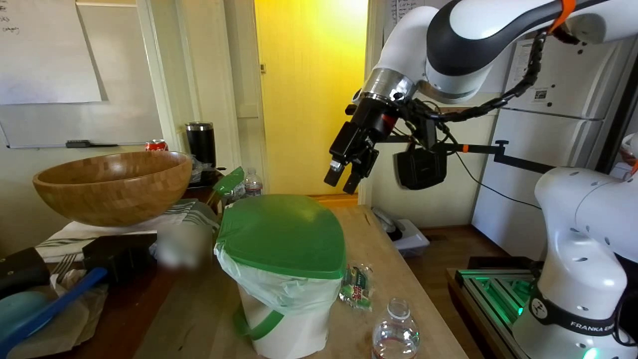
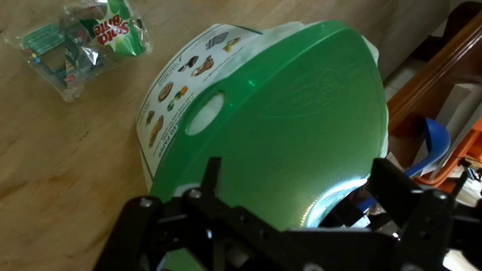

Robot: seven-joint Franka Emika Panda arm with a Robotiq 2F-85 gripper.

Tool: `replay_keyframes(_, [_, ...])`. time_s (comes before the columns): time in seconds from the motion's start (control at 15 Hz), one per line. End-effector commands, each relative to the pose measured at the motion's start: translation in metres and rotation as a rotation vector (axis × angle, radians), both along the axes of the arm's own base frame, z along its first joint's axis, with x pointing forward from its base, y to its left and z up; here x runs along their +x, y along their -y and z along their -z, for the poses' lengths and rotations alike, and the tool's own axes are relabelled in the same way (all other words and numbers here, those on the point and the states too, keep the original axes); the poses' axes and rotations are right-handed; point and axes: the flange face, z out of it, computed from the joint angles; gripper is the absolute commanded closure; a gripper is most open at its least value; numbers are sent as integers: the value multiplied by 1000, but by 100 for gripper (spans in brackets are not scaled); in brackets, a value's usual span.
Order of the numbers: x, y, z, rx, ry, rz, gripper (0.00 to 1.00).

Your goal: Open the bin and remove a bottle from the bin

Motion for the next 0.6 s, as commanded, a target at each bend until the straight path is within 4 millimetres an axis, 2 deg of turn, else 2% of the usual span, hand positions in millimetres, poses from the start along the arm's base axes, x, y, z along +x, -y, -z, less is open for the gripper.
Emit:
replay_keyframes(0.0, [-10, 22, 19, 92, 10, 89, 0])
replay_keyframes(0.2, [-14, 37, 33, 161, -8, 136, 0])
replay_keyframes(0.27, [-11, 32, 22, 124, -13, 113, 0])
replay_keyframes(0.53, [-13, 38, 28, 145, -18, 129, 0])
